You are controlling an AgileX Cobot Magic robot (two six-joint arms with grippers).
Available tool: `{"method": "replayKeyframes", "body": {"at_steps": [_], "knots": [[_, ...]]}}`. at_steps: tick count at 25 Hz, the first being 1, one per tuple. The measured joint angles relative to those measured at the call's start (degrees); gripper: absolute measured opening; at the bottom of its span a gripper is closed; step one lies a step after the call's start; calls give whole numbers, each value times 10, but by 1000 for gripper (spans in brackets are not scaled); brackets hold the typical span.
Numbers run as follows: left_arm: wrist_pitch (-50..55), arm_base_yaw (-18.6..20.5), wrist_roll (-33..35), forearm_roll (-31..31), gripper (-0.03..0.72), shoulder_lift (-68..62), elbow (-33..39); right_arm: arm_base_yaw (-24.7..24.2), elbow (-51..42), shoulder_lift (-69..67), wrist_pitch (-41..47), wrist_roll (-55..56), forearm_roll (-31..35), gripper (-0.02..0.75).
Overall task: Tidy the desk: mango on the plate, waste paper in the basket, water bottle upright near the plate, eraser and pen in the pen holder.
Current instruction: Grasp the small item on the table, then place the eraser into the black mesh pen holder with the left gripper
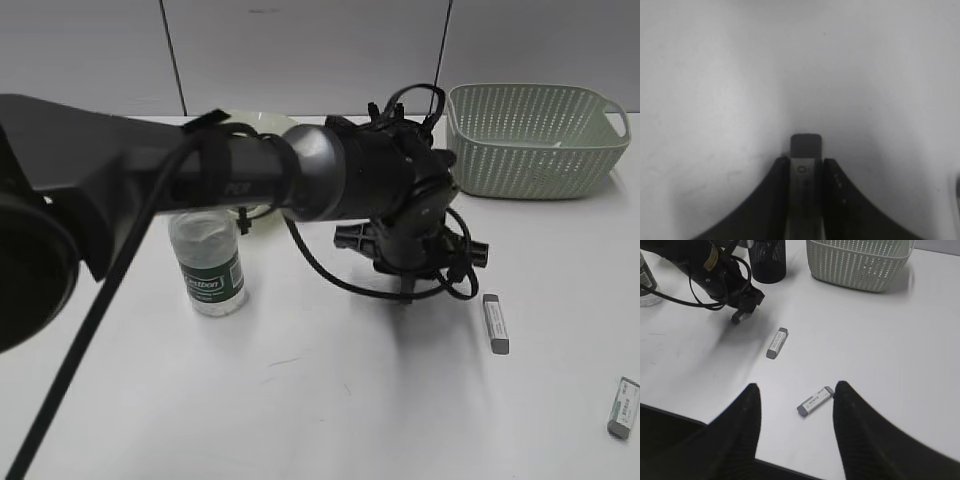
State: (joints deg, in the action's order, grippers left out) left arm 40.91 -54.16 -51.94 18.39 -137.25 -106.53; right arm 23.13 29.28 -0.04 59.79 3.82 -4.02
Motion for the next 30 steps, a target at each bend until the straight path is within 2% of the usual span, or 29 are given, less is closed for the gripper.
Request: {"method": "replayKeyframes", "body": {"at_steps": [2,4,8,11,14,19,21,24,26,28,30], "knots": [[-40,0,0,35,142,23,5,0,0,0,0,0,0,382],[-103,4,0,105,142,65,5,0,0,0,0,0,0,382],[-258,44,-1,233,142,130,1,0,0,0,0,0,0,382],[-366,94,-1,262,142,119,-2,0,0,0,0,0,0,382],[-409,126,-2,271,142,81,-1,0,0,0,0,0,0,382],[-397,130,-2,267,152,42,4,0,0,0,0,0,0,382],[-392,129,-2,266,228,42,4,0,0,0,0,0,0,382],[-373,129,-2,261,395,49,4,0,0,0,0,0,0,382],[-328,128,-2,258,456,64,4,0,0,0,0,0,0,382],[-272,127,-2,256,469,93,5,0,0,0,0,0,0,382],[-213,126,3,252,444,136,5,0,0,0,0,0,0,382]]}}
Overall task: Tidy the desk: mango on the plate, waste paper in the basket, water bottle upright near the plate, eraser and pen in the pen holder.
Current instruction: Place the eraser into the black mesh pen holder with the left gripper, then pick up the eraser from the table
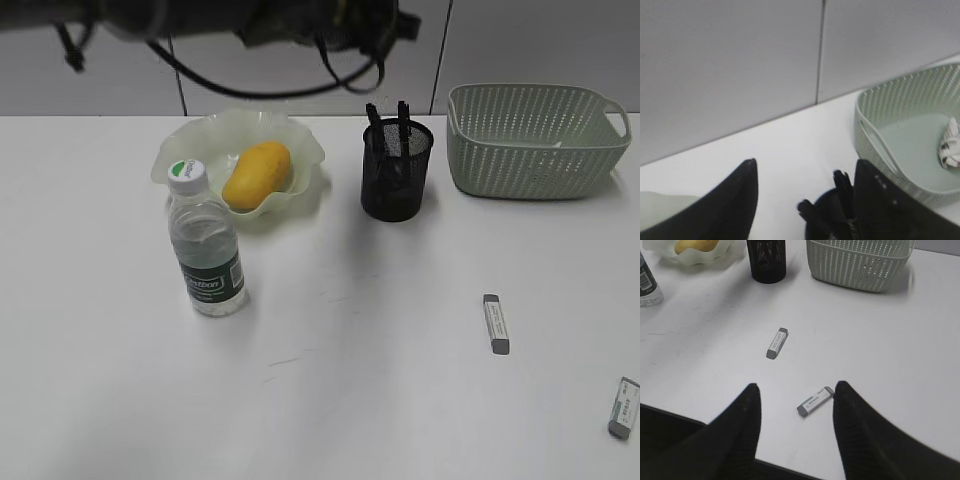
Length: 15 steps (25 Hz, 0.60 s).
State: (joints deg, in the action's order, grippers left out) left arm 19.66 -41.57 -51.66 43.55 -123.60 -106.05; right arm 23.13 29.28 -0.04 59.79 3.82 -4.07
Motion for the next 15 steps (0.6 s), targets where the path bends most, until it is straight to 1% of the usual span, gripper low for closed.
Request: {"method": "replayKeyframes", "body": {"at_steps": [2,3,5,7,8,9,11,13,15], "knots": [[35,-3,41,-25,383,62,0,0,0,0,0,0,0,382],[48,-6,80,-44,355,96,0,0,0,0,0,0,0,382],[82,-13,185,-113,301,162,0,0,0,0,0,0,0,376],[148,-18,292,-182,279,237,9,0,0,0,0,0,0,363],[179,-19,334,-209,273,271,25,0,0,0,0,0,0,355],[214,-19,358,-227,270,315,47,0,0,0,0,0,0,347],[259,-20,380,-240,267,407,137,0,0,0,0,0,0,328],[285,-23,389,-256,268,529,252,0,0,0,0,0,0,319],[313,-31,391,-278,267,654,384,0,0,0,0,0,0,316]]}}
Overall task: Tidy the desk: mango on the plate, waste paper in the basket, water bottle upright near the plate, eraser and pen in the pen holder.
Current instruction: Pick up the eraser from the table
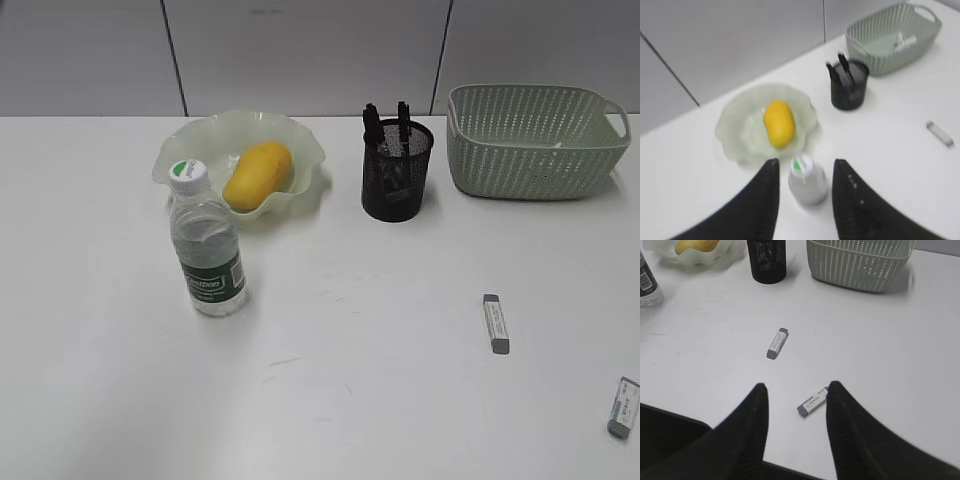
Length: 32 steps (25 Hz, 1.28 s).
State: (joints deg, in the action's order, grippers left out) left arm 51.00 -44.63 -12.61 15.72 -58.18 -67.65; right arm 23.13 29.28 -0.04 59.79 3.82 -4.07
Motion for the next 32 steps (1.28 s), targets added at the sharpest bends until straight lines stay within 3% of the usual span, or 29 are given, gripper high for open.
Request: {"method": "replayKeyframes", "body": {"at_steps": [4,7,12,17,20,24,27,29,32], "knots": [[99,-3,2,-52,267,261,196,0,0,0,0,0,0,314],[145,-3,2,-75,268,397,266,0,0,0,0,0,0,312],[159,-3,2,-94,295,537,335,0,0,0,0,0,-1,311],[113,4,2,-71,309,574,364,0,3,-17,-9,13,1,312],[103,6,2,-68,309,574,368,0,12,-95,-28,59,-11,312],[100,10,2,-67,309,578,368,0,18,-303,-40,176,-63,335],[99,46,2,-62,300,585,368,0,18,-495,-59,259,-97,445],[99,92,3,-49,283,585,368,0,19,-600,-93,284,-104,511],[98,186,4,-45,259,585,368,-1,27,-747,-154,327,-105,538]]}}
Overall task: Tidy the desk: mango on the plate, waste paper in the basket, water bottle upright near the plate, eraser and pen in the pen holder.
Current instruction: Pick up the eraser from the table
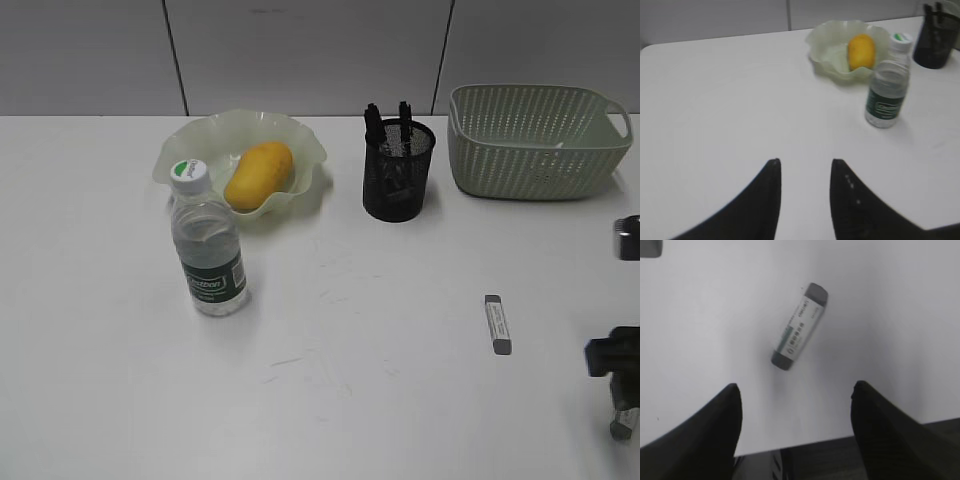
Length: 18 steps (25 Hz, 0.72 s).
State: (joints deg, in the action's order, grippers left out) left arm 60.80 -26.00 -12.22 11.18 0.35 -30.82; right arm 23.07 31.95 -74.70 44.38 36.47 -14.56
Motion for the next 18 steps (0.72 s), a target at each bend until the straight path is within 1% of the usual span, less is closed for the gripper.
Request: {"method": "replayKeyframes", "body": {"at_steps": [3,6,9,12,15,17,18], "knots": [[0,80,0,-1,244,0,0,-12,13,-95,-59,30,14,539],[0,122,0,-11,240,0,0,-45,25,-150,-94,55,28,539],[0,134,0,-22,239,0,0,-84,26,-179,-123,74,33,538],[0,134,0,-24,237,0,0,-110,26,-196,-154,79,40,509],[0,134,0,-25,237,0,0,-113,26,-210,-180,80,39,423],[0,134,0,-25,237,0,0,-113,28,-224,-191,80,38,343],[0,134,0,-25,237,0,0,-114,28,-232,-194,80,39,315]]}}
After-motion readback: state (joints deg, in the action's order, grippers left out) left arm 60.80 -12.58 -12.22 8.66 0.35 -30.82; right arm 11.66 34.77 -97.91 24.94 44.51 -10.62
